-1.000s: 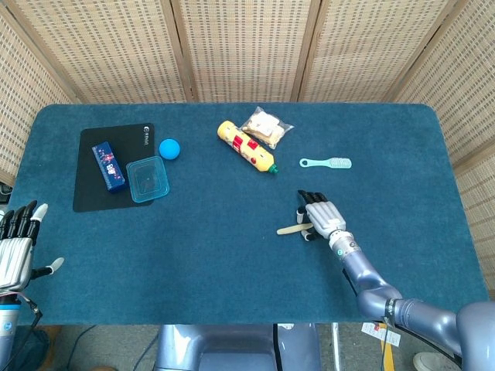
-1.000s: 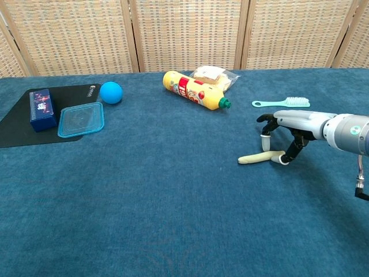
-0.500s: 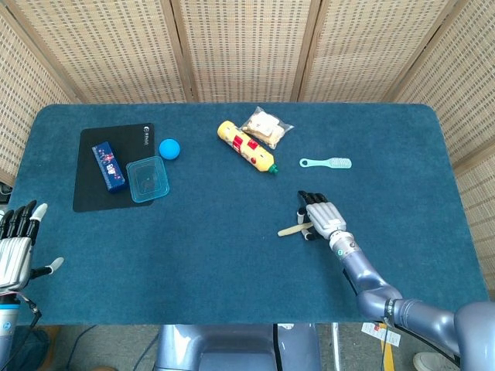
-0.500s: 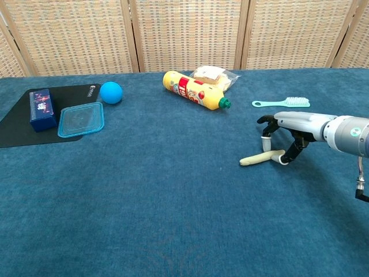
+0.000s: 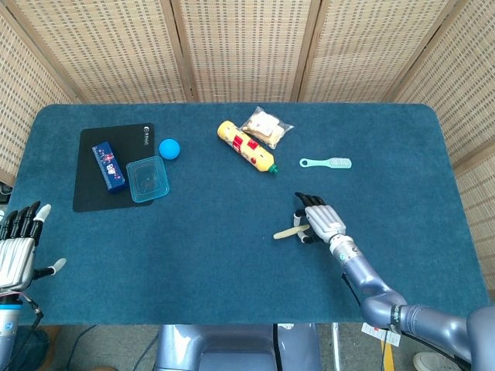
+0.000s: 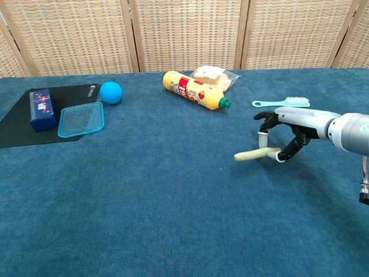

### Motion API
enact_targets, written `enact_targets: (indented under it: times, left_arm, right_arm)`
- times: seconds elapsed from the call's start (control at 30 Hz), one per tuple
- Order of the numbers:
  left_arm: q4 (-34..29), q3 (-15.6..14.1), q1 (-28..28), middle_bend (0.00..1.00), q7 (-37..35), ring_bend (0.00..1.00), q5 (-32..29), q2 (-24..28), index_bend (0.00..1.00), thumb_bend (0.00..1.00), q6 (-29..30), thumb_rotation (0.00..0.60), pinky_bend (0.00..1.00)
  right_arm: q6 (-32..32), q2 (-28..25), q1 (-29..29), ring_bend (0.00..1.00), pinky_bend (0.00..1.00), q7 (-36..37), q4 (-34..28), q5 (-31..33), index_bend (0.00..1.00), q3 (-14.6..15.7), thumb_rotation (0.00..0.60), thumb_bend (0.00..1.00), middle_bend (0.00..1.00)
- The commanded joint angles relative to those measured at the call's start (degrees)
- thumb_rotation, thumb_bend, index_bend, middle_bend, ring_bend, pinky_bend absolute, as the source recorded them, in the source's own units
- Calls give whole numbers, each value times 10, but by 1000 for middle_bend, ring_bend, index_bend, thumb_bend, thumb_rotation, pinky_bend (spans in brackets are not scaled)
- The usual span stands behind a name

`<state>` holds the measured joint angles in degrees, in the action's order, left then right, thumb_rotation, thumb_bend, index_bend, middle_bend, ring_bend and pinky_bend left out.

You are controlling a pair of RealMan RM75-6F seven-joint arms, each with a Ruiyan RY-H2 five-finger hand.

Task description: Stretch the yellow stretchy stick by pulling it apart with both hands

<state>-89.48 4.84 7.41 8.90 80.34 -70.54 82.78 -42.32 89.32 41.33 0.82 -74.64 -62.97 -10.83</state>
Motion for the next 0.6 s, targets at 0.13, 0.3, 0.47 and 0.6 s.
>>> enact_targets:
  times: [0.13,0.3,0.47,0.6]
  left_arm:
    - [8,-3,12,0,-11,0,19,-2,0,0,-9,600,0]
    - [39,-8,36,0,-19,0,55,-15,0,0,-25,600,0]
    - [50,-8,65,0,-31,0,92,-26,0,0,-37,600,0]
    - [33,-6,93,0,-37,0,115,-23,0,0,-58,600,0]
  right_arm:
    - [15,-41,-7,0,0,56,-70,24,731,-28,600,559,9]
    - [38,-53,10,0,0,47,-99,89,736,-44,600,560,6]
    - [39,-45,46,0,0,8,-123,180,737,-52,600,559,0]
    - [9,-16,84,0,0,-46,-129,254,737,-50,600,559,0]
